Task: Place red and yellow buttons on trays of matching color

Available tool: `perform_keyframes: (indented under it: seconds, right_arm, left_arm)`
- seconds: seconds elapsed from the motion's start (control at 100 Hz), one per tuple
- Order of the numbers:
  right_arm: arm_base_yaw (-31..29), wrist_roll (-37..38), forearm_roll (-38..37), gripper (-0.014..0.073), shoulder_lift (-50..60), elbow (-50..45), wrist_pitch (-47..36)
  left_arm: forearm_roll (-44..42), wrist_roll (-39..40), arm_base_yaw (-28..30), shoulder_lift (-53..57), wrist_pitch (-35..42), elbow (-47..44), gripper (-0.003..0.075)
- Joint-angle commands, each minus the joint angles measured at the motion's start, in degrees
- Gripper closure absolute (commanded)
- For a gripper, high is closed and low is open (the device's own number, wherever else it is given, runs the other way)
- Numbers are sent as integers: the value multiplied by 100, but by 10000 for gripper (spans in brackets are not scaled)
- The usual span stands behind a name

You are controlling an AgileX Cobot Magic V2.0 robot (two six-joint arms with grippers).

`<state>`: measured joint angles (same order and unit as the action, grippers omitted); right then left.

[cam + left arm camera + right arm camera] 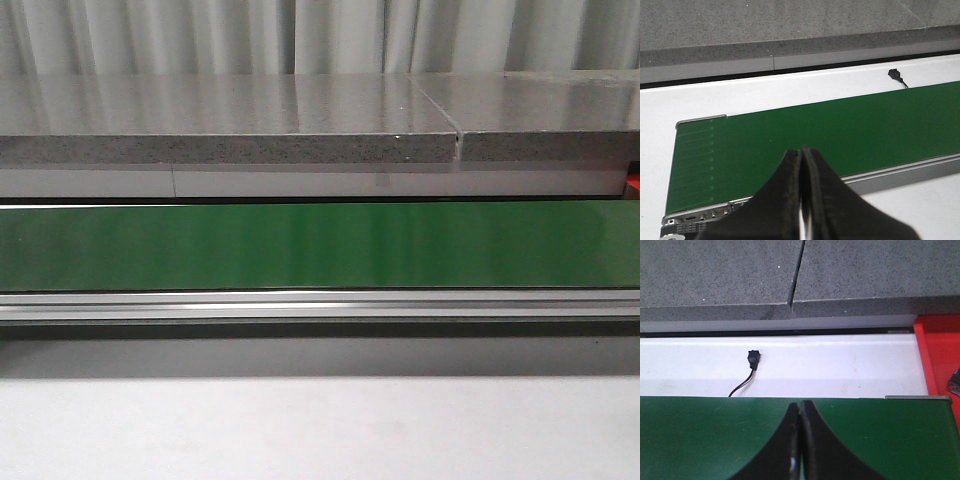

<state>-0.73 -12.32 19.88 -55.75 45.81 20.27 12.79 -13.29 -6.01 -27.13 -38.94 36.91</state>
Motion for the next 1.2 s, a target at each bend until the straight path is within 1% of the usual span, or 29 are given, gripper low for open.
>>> perform_keyframes:
  seconds: [0.0, 0.19, 0.35, 0.43, 0.98, 1.03, 1.09, 1.19]
  right_arm:
    - [-35, -60, -87, 660, 238, 35, -506]
    - [-35, -60, -121, 660, 588, -322, -641]
    - [-35, -55, -109, 660, 960, -745, -1066]
    - [-35, -49, -103, 660, 1156, -969, -1154]
    - [-35, 78, 121, 660, 2984, -2811, -2027]
    - [-35, 155, 14, 660, 3139, -2980, -2182]
    - [-35, 450, -415, 660, 3318, -3132, -2293]
    - [-41, 1485, -1470, 660, 3634, -3372, -2377]
  left_arm:
    - [132, -11, -51, -30, 391, 154, 741]
    - [132, -11, -51, -30, 391, 154, 741]
    - [132, -11, -51, -30, 391, 154, 741]
    - [132, -11, -51, -30, 391, 154, 741]
    - [132, -11, -51, -30, 391, 154, 741]
    - [132, -11, -51, -30, 391, 154, 741]
    - [132, -11, -51, -30, 391, 154, 741]
    - [132, -11, -51, -30, 391, 154, 741]
